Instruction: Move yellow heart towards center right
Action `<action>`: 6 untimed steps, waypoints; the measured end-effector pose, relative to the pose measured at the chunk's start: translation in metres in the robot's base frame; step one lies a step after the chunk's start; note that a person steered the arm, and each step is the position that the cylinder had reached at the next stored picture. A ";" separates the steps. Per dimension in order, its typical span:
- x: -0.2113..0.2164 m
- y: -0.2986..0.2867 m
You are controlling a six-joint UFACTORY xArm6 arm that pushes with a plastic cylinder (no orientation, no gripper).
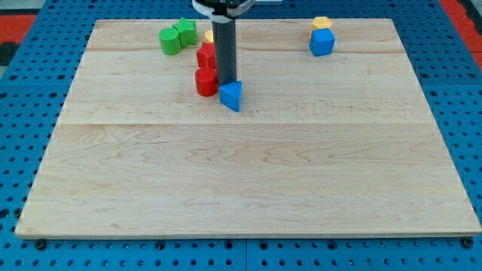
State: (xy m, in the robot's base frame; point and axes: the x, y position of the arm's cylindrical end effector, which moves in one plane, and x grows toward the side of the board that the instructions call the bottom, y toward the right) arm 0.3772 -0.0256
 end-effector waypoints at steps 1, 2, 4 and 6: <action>0.037 0.014; 0.044 -0.007; 0.012 -0.147; -0.063 -0.106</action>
State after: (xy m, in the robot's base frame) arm 0.3143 -0.1317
